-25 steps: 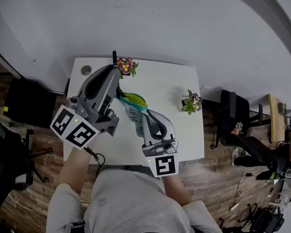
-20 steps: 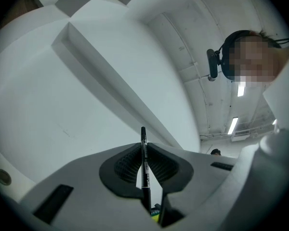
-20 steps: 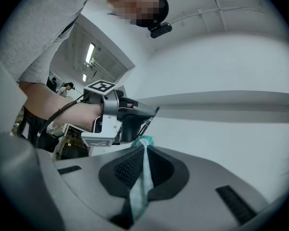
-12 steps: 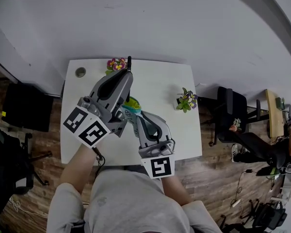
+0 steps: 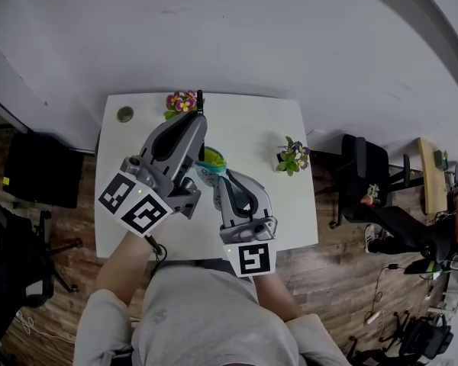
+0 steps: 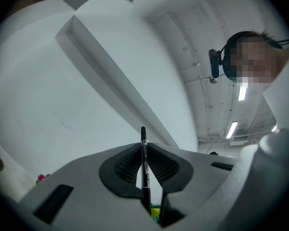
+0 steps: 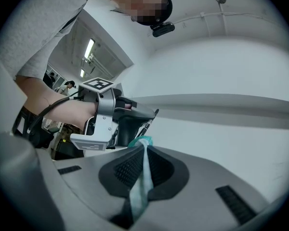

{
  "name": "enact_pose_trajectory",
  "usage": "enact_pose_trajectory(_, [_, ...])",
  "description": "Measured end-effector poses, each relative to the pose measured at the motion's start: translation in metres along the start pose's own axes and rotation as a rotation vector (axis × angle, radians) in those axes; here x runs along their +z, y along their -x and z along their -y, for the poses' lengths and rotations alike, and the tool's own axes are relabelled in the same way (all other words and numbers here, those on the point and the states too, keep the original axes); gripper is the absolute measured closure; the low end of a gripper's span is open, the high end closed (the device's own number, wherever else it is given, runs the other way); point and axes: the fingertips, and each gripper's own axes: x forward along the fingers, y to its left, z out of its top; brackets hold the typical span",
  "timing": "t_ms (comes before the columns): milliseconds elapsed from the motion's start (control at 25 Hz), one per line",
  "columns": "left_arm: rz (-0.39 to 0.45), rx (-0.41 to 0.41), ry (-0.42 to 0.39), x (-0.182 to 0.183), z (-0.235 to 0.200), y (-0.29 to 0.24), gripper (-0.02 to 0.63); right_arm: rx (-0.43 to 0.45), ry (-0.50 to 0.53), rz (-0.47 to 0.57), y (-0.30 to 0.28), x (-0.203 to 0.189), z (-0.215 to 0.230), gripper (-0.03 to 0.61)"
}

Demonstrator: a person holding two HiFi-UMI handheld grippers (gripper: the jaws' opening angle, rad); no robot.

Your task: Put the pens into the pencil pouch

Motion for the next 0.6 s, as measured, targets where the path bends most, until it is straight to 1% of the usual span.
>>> enact_pose_trajectory(120, [0.019, -0.006, -0.008, 0.004, 0.003, 0.0, 0.558, 0.005, -0.002, -0.002, -0.001, -0.001, -0.002, 0.541])
enact_pose_trajectory(240, [0.024, 0.002, -0.052, 0.005, 0.002, -0.001, 0.558, 0.015, 0.0, -0.008, -0.002, -0.002, -0.006, 0.541])
enact_pose_trajectory(600, [-0.058, 0.014, -0.078, -0.011, 0.001, -0.004, 0.557, 0.02, 0.013, -0.009, -0.004, 0.0, -0.005, 0.541])
